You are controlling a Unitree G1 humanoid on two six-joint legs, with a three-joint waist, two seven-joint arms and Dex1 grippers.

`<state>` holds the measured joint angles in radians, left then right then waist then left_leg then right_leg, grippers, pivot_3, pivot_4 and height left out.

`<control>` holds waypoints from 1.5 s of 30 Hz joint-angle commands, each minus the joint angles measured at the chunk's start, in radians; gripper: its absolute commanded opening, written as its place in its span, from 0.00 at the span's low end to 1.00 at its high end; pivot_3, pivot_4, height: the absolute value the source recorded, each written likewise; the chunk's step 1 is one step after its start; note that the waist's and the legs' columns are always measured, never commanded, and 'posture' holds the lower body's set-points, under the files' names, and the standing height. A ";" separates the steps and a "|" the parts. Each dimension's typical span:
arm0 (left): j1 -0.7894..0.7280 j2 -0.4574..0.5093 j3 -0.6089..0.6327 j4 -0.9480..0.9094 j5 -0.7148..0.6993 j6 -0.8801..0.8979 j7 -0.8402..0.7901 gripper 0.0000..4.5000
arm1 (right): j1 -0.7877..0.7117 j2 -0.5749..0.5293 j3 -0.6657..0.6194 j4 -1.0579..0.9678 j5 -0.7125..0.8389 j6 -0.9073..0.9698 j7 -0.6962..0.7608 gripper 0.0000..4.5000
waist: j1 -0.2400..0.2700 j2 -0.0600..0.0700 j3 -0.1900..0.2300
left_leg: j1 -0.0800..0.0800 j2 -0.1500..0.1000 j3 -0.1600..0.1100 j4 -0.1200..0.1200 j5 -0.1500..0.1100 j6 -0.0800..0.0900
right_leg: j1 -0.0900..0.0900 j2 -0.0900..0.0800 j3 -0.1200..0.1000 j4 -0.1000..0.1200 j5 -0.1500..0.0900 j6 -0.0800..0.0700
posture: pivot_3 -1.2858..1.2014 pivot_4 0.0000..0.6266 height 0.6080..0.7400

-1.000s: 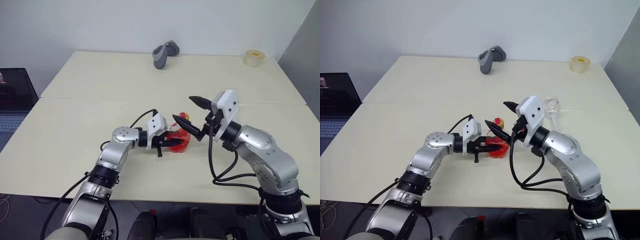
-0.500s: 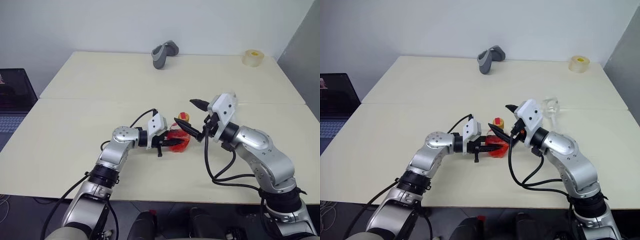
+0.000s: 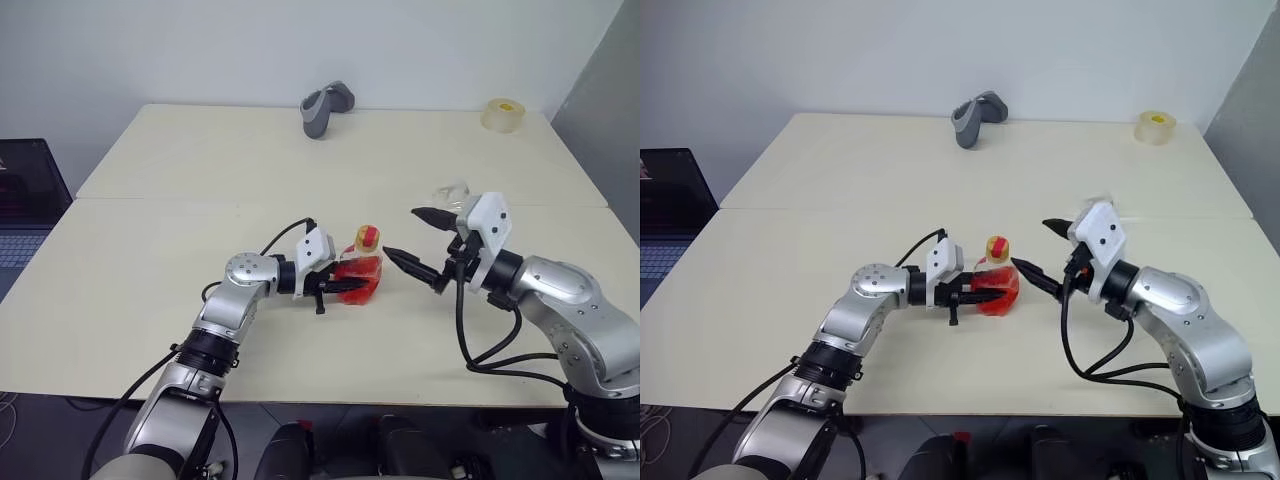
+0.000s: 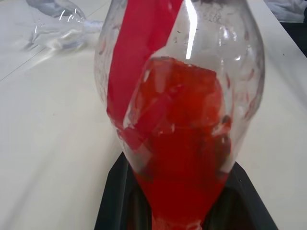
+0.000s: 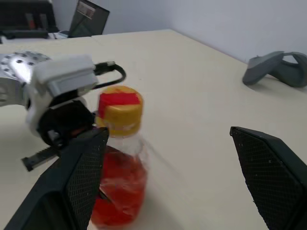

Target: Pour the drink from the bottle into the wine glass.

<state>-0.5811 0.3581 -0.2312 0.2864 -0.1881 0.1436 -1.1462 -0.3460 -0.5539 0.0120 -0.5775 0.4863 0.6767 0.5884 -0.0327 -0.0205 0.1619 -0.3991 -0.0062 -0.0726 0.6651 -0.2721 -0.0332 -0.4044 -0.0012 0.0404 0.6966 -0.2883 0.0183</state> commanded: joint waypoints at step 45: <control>-0.008 0.003 0.006 -0.036 -0.007 -0.015 -0.001 0.17 | -0.088 0.109 0.060 0.035 0.045 0.030 -0.056 0.96 | 0.003 0.000 0.000 | 0.000 -0.001 0.000 0.000 0.000 0.000 | 0.000 -0.001 0.000 0.000 0.000 0.000 | 0.52 0.24 1.00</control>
<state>-0.5806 0.3592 -0.2311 0.2859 -0.1874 0.1439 -1.1464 -0.4110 -0.4528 0.0673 -0.5348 0.5345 0.7348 0.5394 -0.0301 -0.0205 0.1619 -0.3994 -0.0068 -0.0725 0.6655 -0.2721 -0.0333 -0.4044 -0.0018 0.0401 0.6964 -0.2883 0.0183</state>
